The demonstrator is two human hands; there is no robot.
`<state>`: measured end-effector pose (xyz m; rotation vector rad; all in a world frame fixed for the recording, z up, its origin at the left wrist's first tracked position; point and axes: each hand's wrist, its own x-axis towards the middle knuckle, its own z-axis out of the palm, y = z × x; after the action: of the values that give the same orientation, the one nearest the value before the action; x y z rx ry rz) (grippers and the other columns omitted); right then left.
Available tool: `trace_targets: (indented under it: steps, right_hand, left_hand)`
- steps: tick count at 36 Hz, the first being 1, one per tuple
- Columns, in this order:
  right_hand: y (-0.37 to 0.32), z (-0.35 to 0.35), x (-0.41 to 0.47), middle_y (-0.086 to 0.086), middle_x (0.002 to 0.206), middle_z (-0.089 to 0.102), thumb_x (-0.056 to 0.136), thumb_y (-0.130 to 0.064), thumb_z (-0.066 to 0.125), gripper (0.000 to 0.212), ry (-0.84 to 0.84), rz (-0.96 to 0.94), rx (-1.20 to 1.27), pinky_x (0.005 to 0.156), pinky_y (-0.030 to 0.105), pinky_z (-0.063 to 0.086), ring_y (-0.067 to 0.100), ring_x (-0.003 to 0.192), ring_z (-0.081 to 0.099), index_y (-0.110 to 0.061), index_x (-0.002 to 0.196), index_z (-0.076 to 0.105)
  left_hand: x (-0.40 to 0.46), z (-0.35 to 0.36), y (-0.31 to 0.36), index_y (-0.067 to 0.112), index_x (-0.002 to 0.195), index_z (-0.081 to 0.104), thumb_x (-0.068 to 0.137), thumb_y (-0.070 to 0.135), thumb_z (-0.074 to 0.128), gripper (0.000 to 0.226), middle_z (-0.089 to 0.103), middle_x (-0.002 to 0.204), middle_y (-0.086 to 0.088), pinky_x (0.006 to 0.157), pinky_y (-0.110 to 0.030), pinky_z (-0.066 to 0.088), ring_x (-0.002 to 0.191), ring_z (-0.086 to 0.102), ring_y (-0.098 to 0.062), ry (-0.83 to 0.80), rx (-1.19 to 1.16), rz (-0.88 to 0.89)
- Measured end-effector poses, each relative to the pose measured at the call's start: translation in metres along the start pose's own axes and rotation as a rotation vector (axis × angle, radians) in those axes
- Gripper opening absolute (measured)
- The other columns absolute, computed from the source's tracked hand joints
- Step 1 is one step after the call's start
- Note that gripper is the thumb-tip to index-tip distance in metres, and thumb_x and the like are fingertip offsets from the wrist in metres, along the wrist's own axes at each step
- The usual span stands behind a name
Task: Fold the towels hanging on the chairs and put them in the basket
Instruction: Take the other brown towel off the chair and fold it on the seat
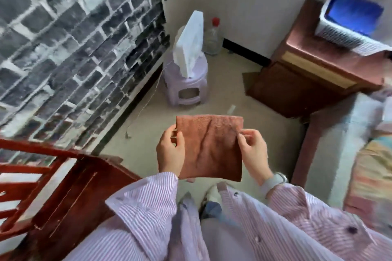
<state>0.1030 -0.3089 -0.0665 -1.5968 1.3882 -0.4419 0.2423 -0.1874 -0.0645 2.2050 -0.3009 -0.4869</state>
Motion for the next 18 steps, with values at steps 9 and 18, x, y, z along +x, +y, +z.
trace_targets:
  steps: [9, 18]
  right_hand:
    - [0.009, -0.118, 0.088, -0.001, 0.089, 0.059, 0.089, -0.013, 0.054, 0.008, 0.228, 0.080, 0.102, 0.076, 0.021, 0.038, 0.013, 0.086, 0.055, -0.013, 0.096, 0.057]
    - [-0.001, -0.199, 0.212, -0.008, 0.083, 0.056, 0.089, -0.014, 0.054, 0.006, 0.371, 0.090, 0.142, 0.076, 0.022, 0.038, 0.010, 0.083, 0.054, -0.014, 0.094, 0.057]
  left_hand:
    - [0.023, 0.125, 0.126, 0.011, 0.114, 0.061, 0.090, 0.015, 0.054, 0.025, 0.067, 0.103, -0.007, 0.081, -0.019, 0.039, 0.091, 0.059, -0.018, -0.212, -0.012, 0.146]
    - [0.087, 0.244, 0.238, 0.012, 0.115, 0.059, 0.091, 0.019, 0.052, 0.025, 0.061, 0.098, 0.002, 0.084, -0.023, 0.043, 0.090, 0.055, -0.011, -0.402, 0.000, 0.279]
